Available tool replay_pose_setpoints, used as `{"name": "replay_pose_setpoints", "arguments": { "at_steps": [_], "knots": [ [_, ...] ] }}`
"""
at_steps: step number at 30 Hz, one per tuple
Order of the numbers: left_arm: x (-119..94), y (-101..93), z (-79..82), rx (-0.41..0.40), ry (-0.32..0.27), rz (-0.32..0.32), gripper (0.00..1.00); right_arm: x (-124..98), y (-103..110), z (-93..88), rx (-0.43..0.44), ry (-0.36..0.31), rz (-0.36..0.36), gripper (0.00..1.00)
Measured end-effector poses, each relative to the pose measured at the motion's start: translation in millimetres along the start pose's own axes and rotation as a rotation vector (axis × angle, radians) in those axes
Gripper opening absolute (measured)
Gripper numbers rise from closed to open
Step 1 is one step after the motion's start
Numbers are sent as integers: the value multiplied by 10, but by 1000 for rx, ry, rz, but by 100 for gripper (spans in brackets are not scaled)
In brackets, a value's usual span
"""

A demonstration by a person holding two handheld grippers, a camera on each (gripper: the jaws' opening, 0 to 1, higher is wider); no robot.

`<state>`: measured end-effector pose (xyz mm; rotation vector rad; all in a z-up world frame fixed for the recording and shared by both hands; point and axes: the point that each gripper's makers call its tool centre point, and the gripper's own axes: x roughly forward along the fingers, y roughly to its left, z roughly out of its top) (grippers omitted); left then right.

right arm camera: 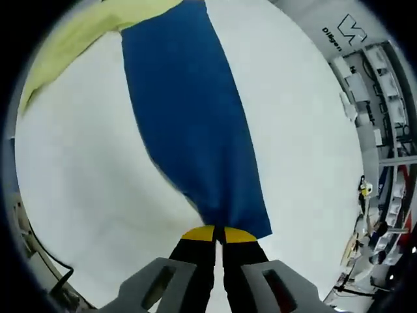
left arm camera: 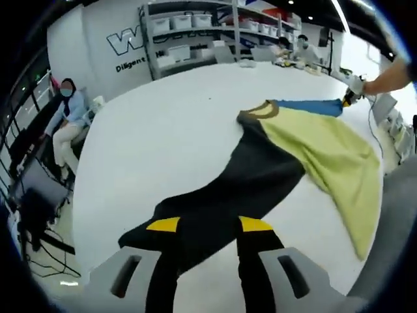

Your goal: Fold the garment on the visible template until the final outline fits inside the template.

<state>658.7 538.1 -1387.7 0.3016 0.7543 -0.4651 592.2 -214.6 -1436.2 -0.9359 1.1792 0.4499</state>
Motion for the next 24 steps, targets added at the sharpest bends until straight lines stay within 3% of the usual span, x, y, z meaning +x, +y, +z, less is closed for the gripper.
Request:
{"name": "replay_pose_setpoints", "arguments": {
  "at_steps": [5, 12, 16, 17, 21, 22, 23, 24],
  "knots": [
    [-32, 415, -165, -95, 30, 82, 35, -48, -28, -27, 61, -14, -14, 0],
    [7, 742, -496, -167, 114, 142, 35, -174, 5, 2, 107, -56, -57, 11],
    [67, 810, -573, -211, 130, 143, 30, -291, 50, 49, 126, -87, -82, 12],
    [103, 768, -587, -248, 133, 117, 28, -313, 49, 58, 126, -91, -94, 12],
    [205, 756, -727, -231, 197, 119, 24, -374, 77, 118, 141, -112, -109, 13],
    [281, 818, -636, -253, 131, 158, 25, -391, 76, 161, 146, -121, -117, 12],
    [323, 799, -669, -264, 156, 148, 25, -400, 83, 199, 151, -128, -119, 12],
    [122, 634, -595, -269, 155, 137, 22, -409, 93, 252, 149, -141, -121, 12]
  ]
}}
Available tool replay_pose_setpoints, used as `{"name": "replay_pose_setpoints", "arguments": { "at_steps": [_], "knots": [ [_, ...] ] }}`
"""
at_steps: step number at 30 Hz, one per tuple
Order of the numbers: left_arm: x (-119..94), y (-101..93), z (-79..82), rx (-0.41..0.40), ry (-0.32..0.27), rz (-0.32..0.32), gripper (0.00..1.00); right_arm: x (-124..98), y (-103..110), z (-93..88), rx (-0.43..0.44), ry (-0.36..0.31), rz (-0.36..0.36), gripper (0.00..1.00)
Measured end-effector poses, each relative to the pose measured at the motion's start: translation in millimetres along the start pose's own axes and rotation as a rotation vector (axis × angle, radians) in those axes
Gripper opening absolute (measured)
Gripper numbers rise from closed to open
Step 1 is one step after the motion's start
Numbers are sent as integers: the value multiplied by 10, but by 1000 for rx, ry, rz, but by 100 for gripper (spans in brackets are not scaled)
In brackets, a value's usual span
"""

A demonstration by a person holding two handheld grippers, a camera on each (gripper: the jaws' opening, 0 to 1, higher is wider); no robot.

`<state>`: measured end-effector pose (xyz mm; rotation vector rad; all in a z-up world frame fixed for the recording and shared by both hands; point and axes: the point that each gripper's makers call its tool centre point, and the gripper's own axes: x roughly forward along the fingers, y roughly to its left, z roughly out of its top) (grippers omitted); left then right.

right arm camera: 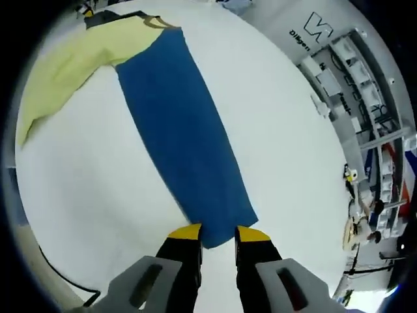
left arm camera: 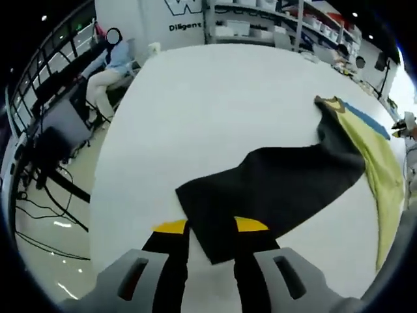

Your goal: Fold the garment on the visible template until the final outline fits inside the template.

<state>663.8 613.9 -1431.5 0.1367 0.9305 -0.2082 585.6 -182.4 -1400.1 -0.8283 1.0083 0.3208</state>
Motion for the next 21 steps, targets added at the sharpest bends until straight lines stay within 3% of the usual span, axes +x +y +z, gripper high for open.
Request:
{"name": "replay_pose_setpoints", "arguments": {
  "at_steps": [2, 3, 6, 9, 12, 16, 21],
  "knots": [
    [-94, -30, -20, 39, 3, 1, 5, 7, 45, 115, -6, -21, 4, 12],
    [-132, -52, -44, 44, 10, -1, 3, 17, 113, 219, 0, -40, 21, 12],
    [-89, 65, -99, 8, 11, 8, 3, 38, 247, 491, -32, -95, 43, 14],
    [-135, 133, -183, -65, 15, 16, 3, 98, 383, 755, -16, -142, 79, 14],
    [-174, 195, -248, -87, 12, 20, 3, 178, 515, 977, 16, -185, 125, 14],
    [-224, 251, -286, -92, 11, 32, 3, 391, 603, 1104, 20, -190, 166, 14],
    [-260, 354, -245, -100, 4, 46, 3, 549, 606, 1064, 68, -157, 186, 12]
  ]
}}
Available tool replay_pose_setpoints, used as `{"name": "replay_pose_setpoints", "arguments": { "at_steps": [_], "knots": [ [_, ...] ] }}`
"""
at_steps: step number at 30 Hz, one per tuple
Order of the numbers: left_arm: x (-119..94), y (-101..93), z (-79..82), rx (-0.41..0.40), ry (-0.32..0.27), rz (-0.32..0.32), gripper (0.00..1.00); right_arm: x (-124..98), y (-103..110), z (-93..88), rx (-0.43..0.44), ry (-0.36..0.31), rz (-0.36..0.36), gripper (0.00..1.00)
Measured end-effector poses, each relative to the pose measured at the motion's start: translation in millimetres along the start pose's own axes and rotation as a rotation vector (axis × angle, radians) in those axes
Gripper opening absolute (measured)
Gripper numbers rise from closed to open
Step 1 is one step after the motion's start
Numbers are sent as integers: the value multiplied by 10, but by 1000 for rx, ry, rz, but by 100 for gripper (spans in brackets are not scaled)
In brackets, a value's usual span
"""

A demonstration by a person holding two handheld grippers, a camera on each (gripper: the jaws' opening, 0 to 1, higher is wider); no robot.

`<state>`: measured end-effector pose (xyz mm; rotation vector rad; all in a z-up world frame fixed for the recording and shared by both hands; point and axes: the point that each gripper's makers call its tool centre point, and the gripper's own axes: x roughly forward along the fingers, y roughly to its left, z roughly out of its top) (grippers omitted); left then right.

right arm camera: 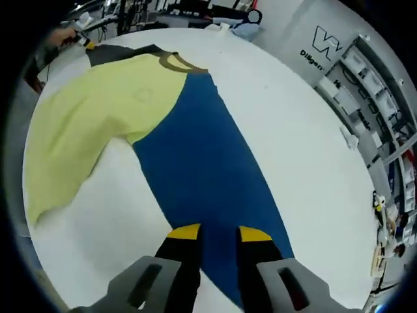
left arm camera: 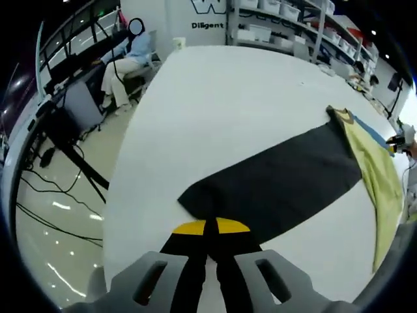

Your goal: Fold the garment on the visible template until the final outline fits inside the template.

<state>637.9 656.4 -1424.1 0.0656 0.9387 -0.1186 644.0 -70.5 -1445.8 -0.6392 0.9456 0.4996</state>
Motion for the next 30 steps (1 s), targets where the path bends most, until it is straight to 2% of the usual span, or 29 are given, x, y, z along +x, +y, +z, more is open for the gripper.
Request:
{"name": "replay_pose_setpoints", "arguments": {
  "at_steps": [1, 6, 9, 14, 15, 17, 18, 19, 20, 21, 22, 24, 25, 27, 29, 30],
  "knots": [
    [1, 24, 17, 3, 2, 3, 3, 5, -36, 38, 36, -29, -14, 9],
    [45, 134, 87, 33, 15, 13, 3, 6, -62, 5, 47, -17, -6, 6],
    [80, 222, 141, 56, 23, 27, 3, 26, -83, -50, 36, -2, -16, 0],
    [142, 281, 210, 72, 41, 28, 3, 19, -98, -54, 60, -10, -31, 0],
    [155, 296, 199, 73, 51, 32, 4, 25, -112, -59, 62, -4, -31, 0],
    [166, 246, 34, 51, 146, 10, 4, 17, -161, -85, 52, 34, -47, 0],
    [177, 257, 143, 73, 100, 23, 6, 5, -177, -99, 53, 58, -54, 0],
    [136, 293, 91, 81, 149, 43, 8, -6, -228, -122, 61, 90, -71, 0],
    [123, 347, 182, 128, 121, 76, 10, -3, -239, -104, 68, 95, -65, 2],
    [113, 378, 236, 142, 107, 96, 14, -9, -247, -58, 68, 83, -60, 5],
    [98, 384, 282, 141, 103, 105, 16, -4, -258, 52, 71, 36, -58, 6],
    [88, 317, 458, 156, 57, 91, 18, -7, -256, 289, 25, -27, -42, 8],
    [84, 248, 594, 184, 21, 83, 19, 6, -234, 393, 9, -54, -25, 10],
    [99, 71, 759, 239, -16, 60, 21, 71, -217, 555, -8, -73, -1, 16],
    [125, -71, 850, 284, -21, 56, 25, 175, -163, 698, 13, -93, 53, 24],
    [162, -278, 915, 295, -41, -6, 26, 230, -150, 768, 8, -96, 73, 27]
  ]
}}
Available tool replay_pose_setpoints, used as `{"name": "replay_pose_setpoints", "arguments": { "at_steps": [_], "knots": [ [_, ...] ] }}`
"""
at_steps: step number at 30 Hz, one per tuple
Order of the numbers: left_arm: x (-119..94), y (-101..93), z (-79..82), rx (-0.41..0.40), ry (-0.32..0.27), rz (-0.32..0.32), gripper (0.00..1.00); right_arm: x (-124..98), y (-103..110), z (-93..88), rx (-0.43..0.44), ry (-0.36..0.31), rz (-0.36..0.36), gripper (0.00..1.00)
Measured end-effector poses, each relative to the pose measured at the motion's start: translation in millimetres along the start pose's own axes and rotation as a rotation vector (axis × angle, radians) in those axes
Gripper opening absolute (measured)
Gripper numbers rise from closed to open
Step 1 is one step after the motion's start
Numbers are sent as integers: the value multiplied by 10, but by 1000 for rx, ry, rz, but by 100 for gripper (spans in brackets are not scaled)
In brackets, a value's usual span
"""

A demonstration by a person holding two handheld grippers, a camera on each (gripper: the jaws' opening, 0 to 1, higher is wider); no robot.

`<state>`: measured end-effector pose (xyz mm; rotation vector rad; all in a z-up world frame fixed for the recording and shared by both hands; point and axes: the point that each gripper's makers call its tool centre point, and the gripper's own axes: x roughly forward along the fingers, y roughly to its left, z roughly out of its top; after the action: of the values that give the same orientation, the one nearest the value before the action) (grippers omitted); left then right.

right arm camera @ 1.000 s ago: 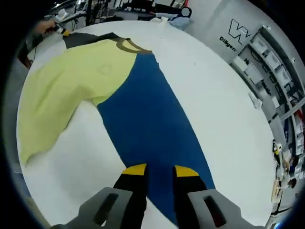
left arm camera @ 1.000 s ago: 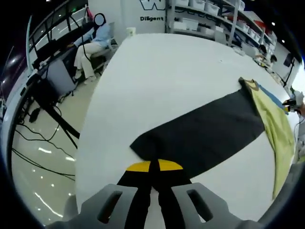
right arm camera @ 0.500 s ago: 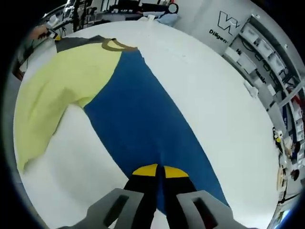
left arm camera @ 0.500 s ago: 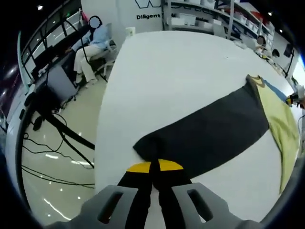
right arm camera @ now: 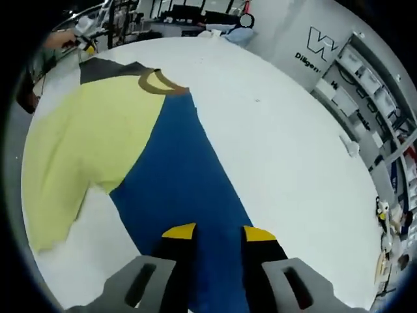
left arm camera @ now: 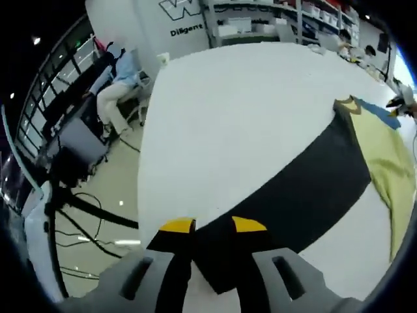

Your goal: Fold the garment on the visible template until the final outline fits inside the template.

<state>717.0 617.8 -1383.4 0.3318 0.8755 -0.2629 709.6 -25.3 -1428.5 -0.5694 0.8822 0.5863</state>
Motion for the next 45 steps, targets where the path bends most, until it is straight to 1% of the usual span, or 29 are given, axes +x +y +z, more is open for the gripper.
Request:
{"name": "replay_pose_setpoints", "arguments": {
  "at_steps": [1, 2, 3, 4, 5, 6, 8, 10, 11, 12, 13, 14, 15, 16, 17, 19, 20, 21, 23, 24, 25, 27, 30, 31, 32, 34, 38, 39, 45],
  "knots": [
    [35, -134, 72, 2, -19, -48, 26, 40, 9, 28, -10, 5, 14, 27],
    [72, -251, 142, 43, -23, -64, 28, 96, -6, 71, -17, 12, 22, 26],
    [90, -300, 157, 82, -11, -61, 31, 128, -2, 102, -20, 14, 35, 26],
    [110, -389, 192, 108, -13, -81, 32, 158, 1, 126, -19, 15, 48, 26],
    [139, -505, 224, 113, -21, -118, 31, 199, 7, 159, -9, 18, 66, 27],
    [161, -604, 247, 111, -24, -147, 30, 227, -14, 174, -10, 19, 65, 29],
    [227, -845, 288, 164, -22, -209, 31, 270, -22, 165, -4, 38, 86, 29],
    [284, -972, 295, 179, -13, -234, 32, 311, -57, 140, 18, 48, 94, 29],
    [311, -1007, 302, 187, -11, -241, 33, 309, -33, 139, 43, 45, 117, 28],
    [343, -1048, 303, 190, -5, -249, 33, 278, -39, 146, 64, 45, 117, 28],
    [419, -1043, 271, 191, 2, -257, 33, 274, -47, 144, 67, 44, 118, 28],
    [446, -1054, 264, 194, 8, -260, 33, 291, -12, 118, 107, 44, 152, 25],
    [491, -1057, 258, 197, 17, -262, 32, 288, 26, 111, 124, 40, 176, 22],
    [515, -1050, 249, 196, 24, -264, 31, 267, -3, 107, 105, 31, 154, 21],
    [522, -1058, 245, 192, 30, -264, 30, 255, 6, 108, 103, 28, 156, 20],
    [553, -1054, 237, 178, 40, -266, 28, 258, 11, 97, 74, 32, 149, 9],
    [568, -1060, 219, 170, 50, -271, 24, 234, -24, 61, 52, 52, 120, 3],
    [629, -1043, 189, 167, 67, -279, 21, 228, -40, 51, 50, 52, 109, 0],
    [646, -1087, 161, 177, 77, -277, 18, 211, -34, 57, 86, 34, 107, 0],
    [656, -1102, 150, 180, 82, -280, 15, 202, -32, 57, 95, 32, 106, 0],
    [655, -1167, 182, 169, 66, -299, 14, 195, -36, 51, 95, 37, 101, 0],
    [656, -1188, 216, 165, 64, -290, 12, 183, -69, 39, 92, 46, 84, 0],
    [678, -1177, 258, 175, 50, -276, 12, 164, -152, 24, 121, 48, 51, 10],
    [672, -1164, 263, 172, 50, -270, 10, 159, -152, 20, 120, 48, 50, 11],
    [685, -1119, 246, 175, 59, -250, 3, 160, -157, 19, 127, 46, 51, 11],
    [682, -1094, 251, 171, 53, -246, 3, 163, -171, 19, 128, 47, 48, 14],
    [694, -1066, 284, 169, 42, -239, 4, 163, -323, 12, 135, 55, -11, 29],
    [701, -1055, 300, 168, 41, -236, 4, 166, -339, 14, 147, 56, -11, 30],
    [749, -970, 343, 146, 43, -202, 5, 199, -355, 40, 171, 53, -27, 27]
  ]
}}
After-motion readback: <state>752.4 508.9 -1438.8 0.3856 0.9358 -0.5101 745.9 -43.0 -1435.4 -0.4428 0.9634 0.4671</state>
